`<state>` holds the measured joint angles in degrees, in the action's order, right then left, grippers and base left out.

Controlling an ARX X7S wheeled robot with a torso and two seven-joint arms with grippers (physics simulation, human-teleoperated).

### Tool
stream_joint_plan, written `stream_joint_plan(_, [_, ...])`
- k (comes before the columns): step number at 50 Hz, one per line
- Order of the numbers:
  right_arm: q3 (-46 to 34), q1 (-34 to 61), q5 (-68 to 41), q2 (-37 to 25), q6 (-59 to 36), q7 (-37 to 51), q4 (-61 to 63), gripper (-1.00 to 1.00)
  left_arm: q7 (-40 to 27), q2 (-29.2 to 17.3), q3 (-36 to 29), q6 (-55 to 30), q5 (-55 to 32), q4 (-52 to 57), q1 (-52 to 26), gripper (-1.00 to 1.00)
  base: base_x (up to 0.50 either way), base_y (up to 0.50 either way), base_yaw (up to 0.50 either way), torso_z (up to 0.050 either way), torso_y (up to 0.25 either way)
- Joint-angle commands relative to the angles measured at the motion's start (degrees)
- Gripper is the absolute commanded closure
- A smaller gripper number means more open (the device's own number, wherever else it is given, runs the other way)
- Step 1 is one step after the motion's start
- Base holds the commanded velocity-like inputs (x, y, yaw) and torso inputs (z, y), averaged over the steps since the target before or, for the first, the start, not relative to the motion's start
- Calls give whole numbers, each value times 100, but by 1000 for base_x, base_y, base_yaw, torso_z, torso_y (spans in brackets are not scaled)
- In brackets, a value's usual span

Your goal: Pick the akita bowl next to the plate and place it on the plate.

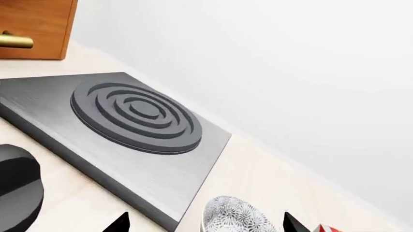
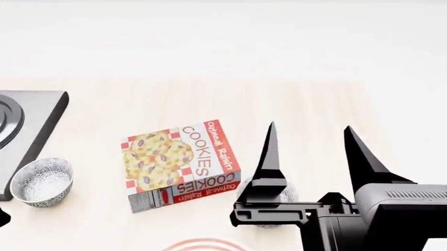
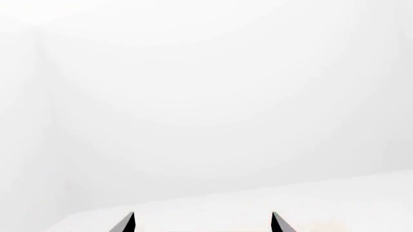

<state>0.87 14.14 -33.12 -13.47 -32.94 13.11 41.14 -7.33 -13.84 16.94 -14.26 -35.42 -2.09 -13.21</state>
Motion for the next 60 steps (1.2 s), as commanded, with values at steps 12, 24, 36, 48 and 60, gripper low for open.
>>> stream_joint_plan(12, [-8, 607, -540, -163, -1375, 686, -212, -100, -32, -34, -44, 46, -28, -15, 21, -100, 48, 0, 0, 0, 0])
stream_joint_plan(24, [-404, 1696, -469, -375, -2431, 950, -1435, -100, -47, -48, -66, 71, -43, -40, 19, -100, 0, 0, 0, 0, 0])
stream_joint_plan(36, [-95, 2303, -981, -173, -3250, 1005, -2465, -100, -113, -70, -77, 29, -90, 24, 33, -100, 0, 0, 0, 0, 0])
stream_joint_plan(48, [-508, 2787, -748, -267, -3303, 793, -3502, -100, -129, -82, -91, 50, -111, -25, 16, -100, 0, 0, 0, 0, 0])
stream_joint_plan(60, [-578, 3129, -752, -217, -3354, 581, -4393, -100, -125, -87, -113, 99, -110, -109, -6, -100, 0, 0, 0, 0, 0])
